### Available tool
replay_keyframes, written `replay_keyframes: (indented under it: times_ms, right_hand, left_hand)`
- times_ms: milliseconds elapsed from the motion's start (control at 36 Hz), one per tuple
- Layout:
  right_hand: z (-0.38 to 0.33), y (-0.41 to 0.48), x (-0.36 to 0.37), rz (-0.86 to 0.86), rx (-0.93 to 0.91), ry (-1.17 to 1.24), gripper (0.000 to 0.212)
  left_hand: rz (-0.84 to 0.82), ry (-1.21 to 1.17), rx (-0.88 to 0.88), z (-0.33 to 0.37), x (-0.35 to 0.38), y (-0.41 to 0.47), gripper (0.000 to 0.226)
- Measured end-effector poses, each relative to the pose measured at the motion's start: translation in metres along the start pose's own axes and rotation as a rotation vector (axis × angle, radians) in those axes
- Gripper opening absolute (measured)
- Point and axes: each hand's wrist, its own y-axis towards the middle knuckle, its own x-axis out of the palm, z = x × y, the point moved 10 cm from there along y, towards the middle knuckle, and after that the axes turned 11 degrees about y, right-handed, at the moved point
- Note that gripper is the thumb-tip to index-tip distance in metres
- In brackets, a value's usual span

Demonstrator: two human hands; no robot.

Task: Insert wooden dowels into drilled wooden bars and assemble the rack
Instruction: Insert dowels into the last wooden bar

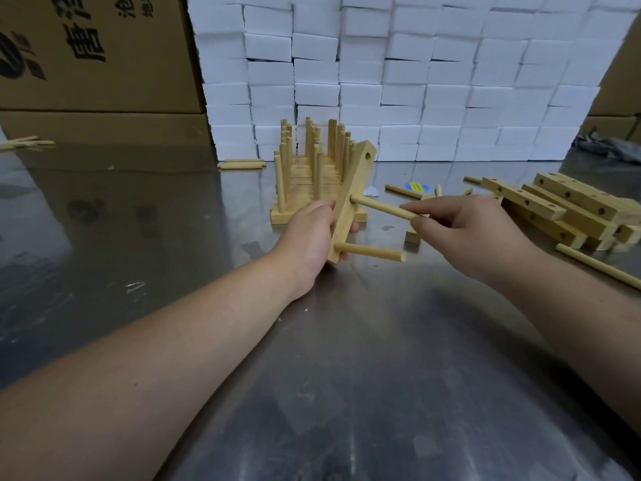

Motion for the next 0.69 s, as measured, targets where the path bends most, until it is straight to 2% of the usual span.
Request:
replay_keyframes:
  times_ms: [139, 333, 556, 694]
  right_hand:
    - [-0.003, 0.000, 0.007, -0.031, -0.029, -0.047, 0.015]
    - [-0.008, -0.002, 0.002, 0.024, -0.067, -0.046, 0.019]
    - [-0.006, -0.002, 0.003, 0.015, -0.047, -0.056, 0.020]
    - [-0.004, -0.001, 0.007, -0.026, -0.023, -0.107, 0.018]
  left_hand:
    - [-0.011, 0.100, -0.002, 0.001, 0.001, -0.001, 0.026]
    - [-0.033, 0.106, 0.046, 0.005, 0.002, -0.004, 0.031]
    - [-0.049, 0.075, 0.066, 0.007, 0.003, -0.006, 0.028]
    - [-0.062, 0.137, 0.104, 0.010, 0.007, -0.006, 0.024]
